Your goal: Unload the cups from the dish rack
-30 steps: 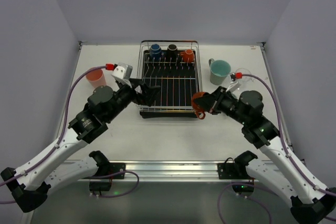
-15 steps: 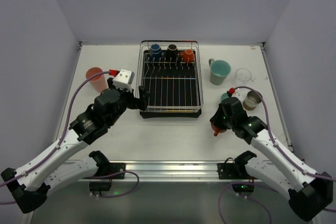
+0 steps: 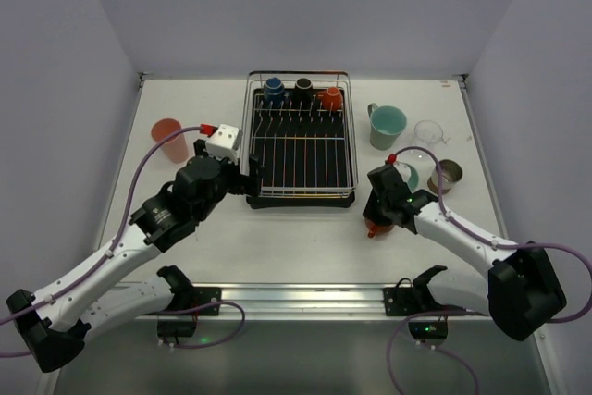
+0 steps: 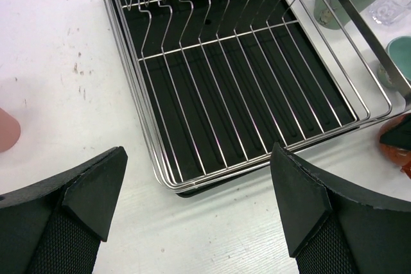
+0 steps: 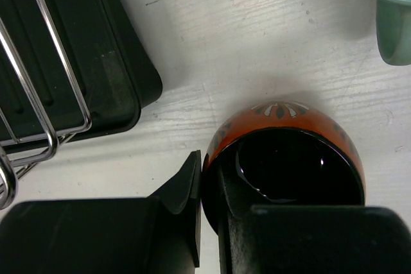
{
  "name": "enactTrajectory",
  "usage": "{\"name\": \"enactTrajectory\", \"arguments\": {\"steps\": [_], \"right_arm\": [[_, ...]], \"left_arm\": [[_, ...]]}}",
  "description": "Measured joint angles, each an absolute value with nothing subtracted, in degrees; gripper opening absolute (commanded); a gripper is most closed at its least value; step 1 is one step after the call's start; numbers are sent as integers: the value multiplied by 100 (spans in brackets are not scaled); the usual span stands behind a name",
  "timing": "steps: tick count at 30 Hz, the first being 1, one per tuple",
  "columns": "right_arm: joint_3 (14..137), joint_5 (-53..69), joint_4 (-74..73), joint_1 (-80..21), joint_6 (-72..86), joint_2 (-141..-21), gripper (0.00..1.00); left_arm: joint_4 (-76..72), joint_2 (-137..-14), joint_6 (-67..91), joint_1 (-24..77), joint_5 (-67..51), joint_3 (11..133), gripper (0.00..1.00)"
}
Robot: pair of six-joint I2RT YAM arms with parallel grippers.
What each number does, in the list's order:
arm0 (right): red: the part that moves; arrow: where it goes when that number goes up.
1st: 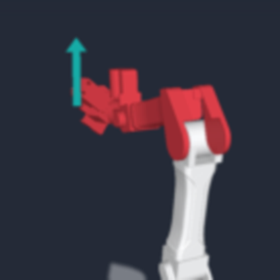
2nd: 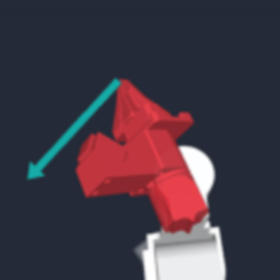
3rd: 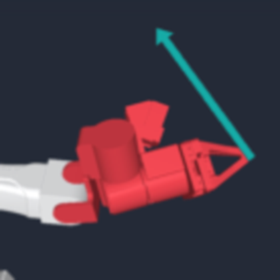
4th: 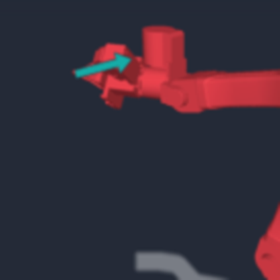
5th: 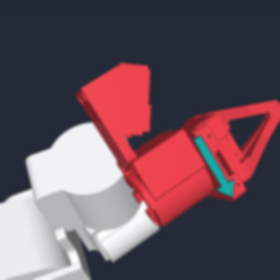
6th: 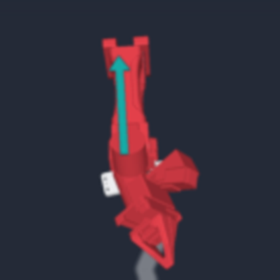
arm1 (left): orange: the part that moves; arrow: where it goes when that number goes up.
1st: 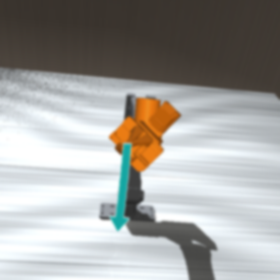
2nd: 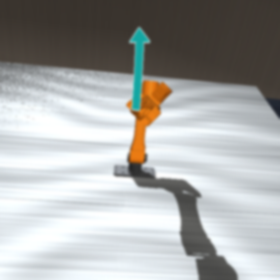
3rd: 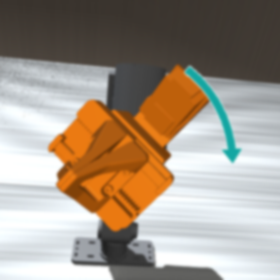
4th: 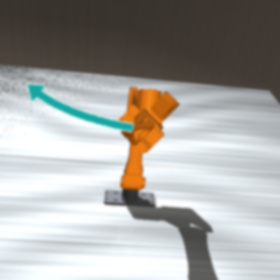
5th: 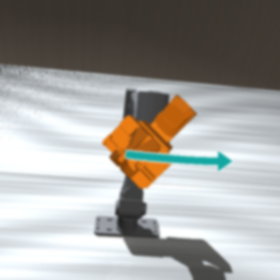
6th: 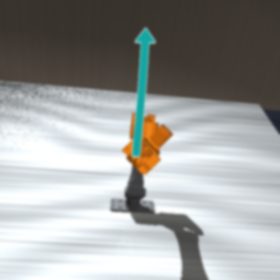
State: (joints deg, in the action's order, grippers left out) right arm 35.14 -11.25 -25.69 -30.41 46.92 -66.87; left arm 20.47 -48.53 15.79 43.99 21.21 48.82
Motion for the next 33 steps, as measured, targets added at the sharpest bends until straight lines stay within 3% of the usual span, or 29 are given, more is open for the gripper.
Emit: {"name": "enactTrajectory", "arguments": {"steps": [3, 12, 14, 20, 27, 33], "right_arm": [[3422, -1122, -2429, -3041, 4748, -6670, 20], [3221, -1125, -2359, -3041, 4764, -6278, 40], [3221, -1133, -2410, -3041, 4711, -6045, 54], [3415, -1234, -2834, -3041, 4418, -5061, 58], [3544, -1028, -2786, -3041, 4029, -3876, 58], [3354, -489, -2366, -3041, 3889, -3673, 58]], "left_arm": [[2045, -4932, 1584, 4399, 2121, 4882, 100], [2086, -5354, 1747, 4399, 2034, 5015, 100], [2115, -5485, 1865, 4399, 2032, 5183, 100], [2001, -6423, 2202, 4399, 2067, 6147, 100], [1793, -8781, 2300, 4174, 2521, 7902, 100], [1719, -10530, 2292, 3376, 2641, 9275, 100]]}}
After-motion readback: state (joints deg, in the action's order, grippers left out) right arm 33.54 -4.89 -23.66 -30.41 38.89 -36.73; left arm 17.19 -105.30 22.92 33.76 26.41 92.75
